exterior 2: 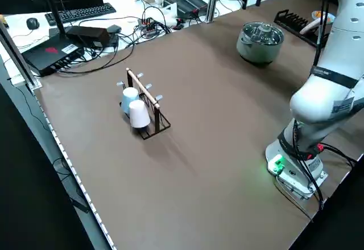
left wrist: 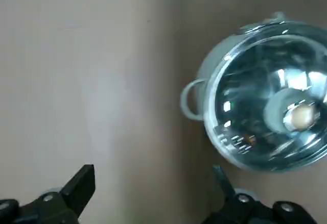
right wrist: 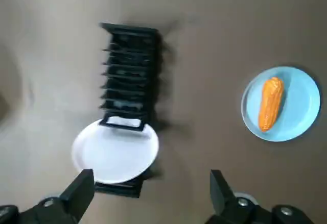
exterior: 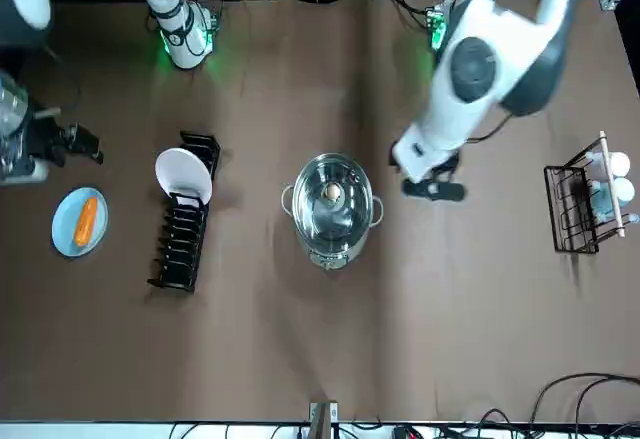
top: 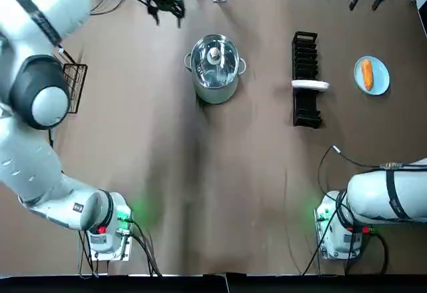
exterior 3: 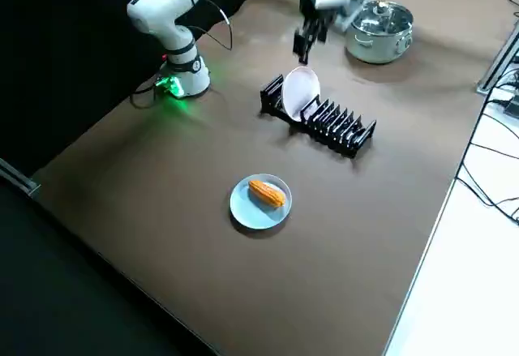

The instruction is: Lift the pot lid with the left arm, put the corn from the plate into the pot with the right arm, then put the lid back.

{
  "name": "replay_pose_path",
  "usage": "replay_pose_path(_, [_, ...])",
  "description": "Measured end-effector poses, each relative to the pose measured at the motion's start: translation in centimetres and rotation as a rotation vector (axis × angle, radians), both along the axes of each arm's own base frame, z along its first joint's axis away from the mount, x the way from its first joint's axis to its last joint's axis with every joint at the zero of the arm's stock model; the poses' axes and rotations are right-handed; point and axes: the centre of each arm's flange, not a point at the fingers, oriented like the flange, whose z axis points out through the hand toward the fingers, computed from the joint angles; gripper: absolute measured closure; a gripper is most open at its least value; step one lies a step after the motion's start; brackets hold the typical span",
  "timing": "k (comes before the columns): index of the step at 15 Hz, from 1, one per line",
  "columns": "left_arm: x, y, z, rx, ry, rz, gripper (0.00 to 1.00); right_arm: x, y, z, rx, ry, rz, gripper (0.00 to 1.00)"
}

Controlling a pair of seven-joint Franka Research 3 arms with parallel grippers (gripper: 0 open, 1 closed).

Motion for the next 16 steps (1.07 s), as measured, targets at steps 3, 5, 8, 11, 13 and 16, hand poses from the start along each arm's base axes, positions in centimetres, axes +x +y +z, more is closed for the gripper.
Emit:
replay_pose_path(3, [-1.1,-5.8,-3.5,-0.046,-0.038,0.046,0.00,1.9,-6.3,-5.8,-0.012,0.020,-0.011,0.03])
replay_pose_path(5, [-1.7,-8.8,-5.4,-0.080,-0.061,0.082,0.00,2.7,-10.8,-10.1,-0.013,0.016,-0.013,0.04])
replay_pose_path(8, [-2.9,-12.6,-8.5,-0.122,-0.078,0.120,0.00,2.4,-17.1,-15.8,-0.010,0.034,-0.060,0.08])
replay_pose_path(11, [-3.7,-15.0,-10.8,-0.147,-0.084,0.123,0.00,2.2,-19.4,-20.3,-0.011,0.055,-0.080,0.08])
replay_pose_path(13, [-3.7,-15.4,-11.6,-0.145,-0.080,0.122,0.00,2.2,-20.3,-22.8,-0.023,0.026,-0.093,0.11])
replay_pose_path(16, [-3.2,-15.2,-11.9,-0.148,-0.087,0.130,0.01,1.0,-21.9,-26.7,-0.059,0.007,-0.100,0.15])
